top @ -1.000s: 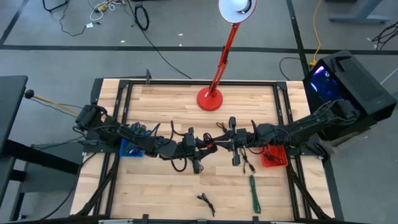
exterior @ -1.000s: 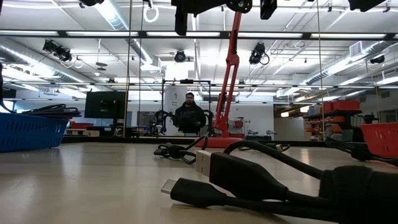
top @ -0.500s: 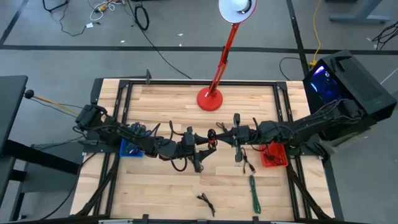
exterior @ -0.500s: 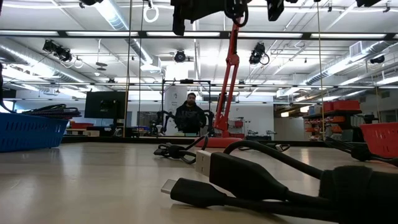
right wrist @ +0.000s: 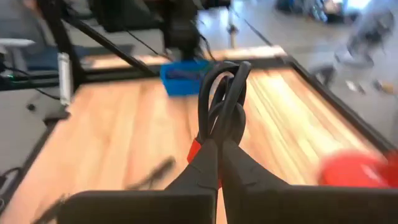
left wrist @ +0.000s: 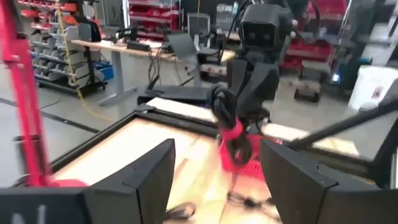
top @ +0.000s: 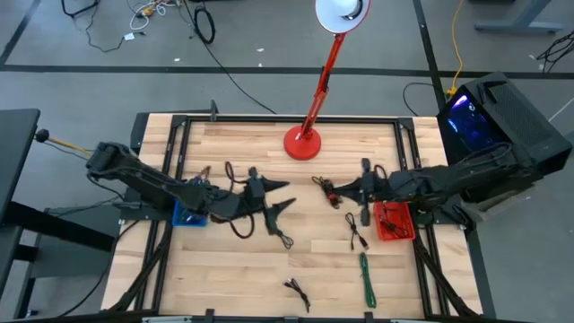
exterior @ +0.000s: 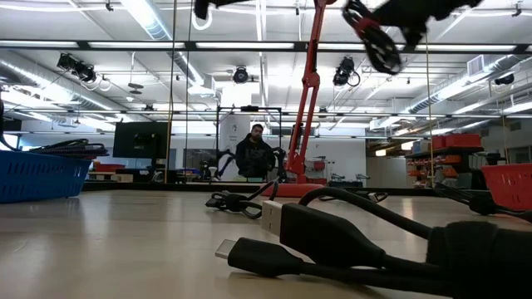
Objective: Pick & Place USB Port
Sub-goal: Put the black charger cable into the red bin
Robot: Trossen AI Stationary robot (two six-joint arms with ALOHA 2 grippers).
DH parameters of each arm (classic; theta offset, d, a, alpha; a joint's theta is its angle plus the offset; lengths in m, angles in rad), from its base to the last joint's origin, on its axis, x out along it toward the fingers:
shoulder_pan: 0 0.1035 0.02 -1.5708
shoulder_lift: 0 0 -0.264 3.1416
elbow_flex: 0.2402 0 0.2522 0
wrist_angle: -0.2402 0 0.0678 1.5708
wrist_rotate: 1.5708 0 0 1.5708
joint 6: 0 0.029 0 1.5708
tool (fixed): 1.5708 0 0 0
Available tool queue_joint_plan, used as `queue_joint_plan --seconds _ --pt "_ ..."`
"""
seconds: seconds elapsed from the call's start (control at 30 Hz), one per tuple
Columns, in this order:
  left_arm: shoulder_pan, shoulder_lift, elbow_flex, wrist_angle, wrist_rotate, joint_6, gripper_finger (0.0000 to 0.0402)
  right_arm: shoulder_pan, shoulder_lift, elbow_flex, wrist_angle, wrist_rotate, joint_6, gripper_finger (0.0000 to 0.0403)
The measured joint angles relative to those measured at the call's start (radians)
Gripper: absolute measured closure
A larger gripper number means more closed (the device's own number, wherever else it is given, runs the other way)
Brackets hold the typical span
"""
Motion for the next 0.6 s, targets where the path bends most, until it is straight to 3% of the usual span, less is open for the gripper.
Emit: queue_joint_plan --seconds 0.3,0.6 --pt "-0.047 -0.224 0.0 -0.375 -0.043 -0.058 0.0166 0.131 -0.228 0.0 -0.524 0.118 0.463 0.0403" --pt "-0.084 -0.26 -0.001 -0.598 -0.041 -0.169 0.0166 0.202 -0.244 0.0 -0.84 0.132 0.861 0.0403"
